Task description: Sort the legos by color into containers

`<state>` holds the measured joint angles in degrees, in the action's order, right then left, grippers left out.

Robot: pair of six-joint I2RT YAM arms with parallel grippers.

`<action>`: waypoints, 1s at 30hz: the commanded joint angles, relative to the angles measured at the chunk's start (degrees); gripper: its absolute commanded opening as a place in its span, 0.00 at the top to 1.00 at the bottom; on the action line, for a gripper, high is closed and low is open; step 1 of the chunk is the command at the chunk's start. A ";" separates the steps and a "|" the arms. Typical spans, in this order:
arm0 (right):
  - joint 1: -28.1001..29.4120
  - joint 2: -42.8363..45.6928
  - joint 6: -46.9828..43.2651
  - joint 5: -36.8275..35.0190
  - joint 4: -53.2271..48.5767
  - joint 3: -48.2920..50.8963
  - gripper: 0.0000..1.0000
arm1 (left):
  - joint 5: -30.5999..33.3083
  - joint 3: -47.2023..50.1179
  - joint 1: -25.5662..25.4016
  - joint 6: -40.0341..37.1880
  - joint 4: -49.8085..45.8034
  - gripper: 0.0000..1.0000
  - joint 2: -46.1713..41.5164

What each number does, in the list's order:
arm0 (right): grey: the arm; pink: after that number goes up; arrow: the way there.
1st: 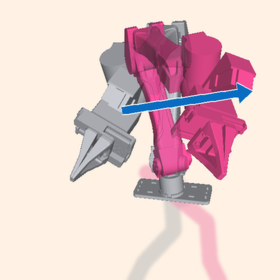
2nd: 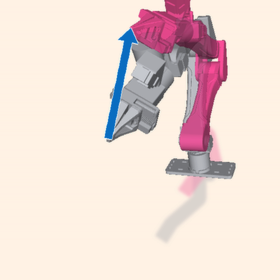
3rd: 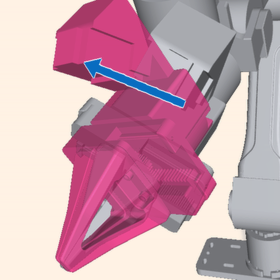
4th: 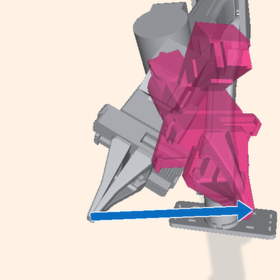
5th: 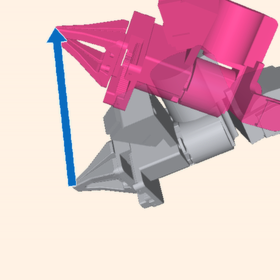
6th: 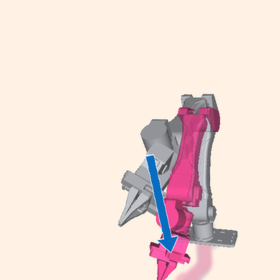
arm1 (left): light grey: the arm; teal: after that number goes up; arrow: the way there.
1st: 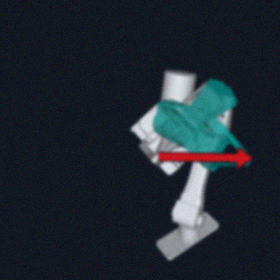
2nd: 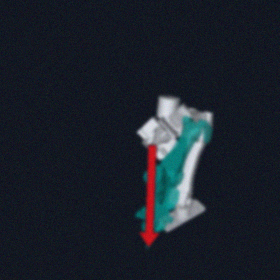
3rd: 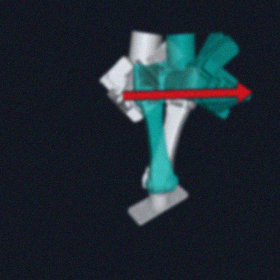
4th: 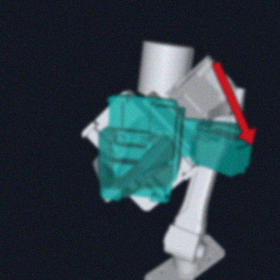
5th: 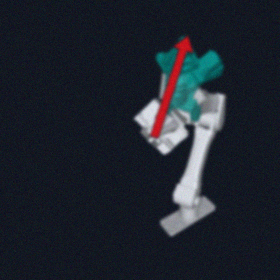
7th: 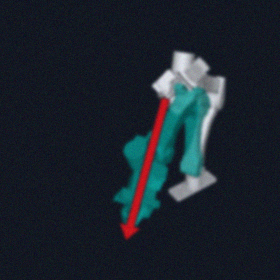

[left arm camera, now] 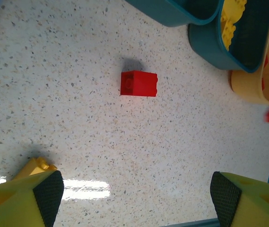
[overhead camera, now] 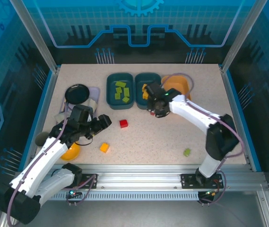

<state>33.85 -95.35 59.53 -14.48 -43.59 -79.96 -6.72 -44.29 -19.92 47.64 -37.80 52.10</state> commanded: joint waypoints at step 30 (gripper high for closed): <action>-27.48 -38.57 -4.25 17.54 -7.58 -44.83 0.49 | -0.67 -9.86 -8.21 -3.05 -3.08 0.17 12.42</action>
<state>6.55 -138.91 56.69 3.44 -48.25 -125.25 -5.45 -50.09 -25.65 47.46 -41.98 61.34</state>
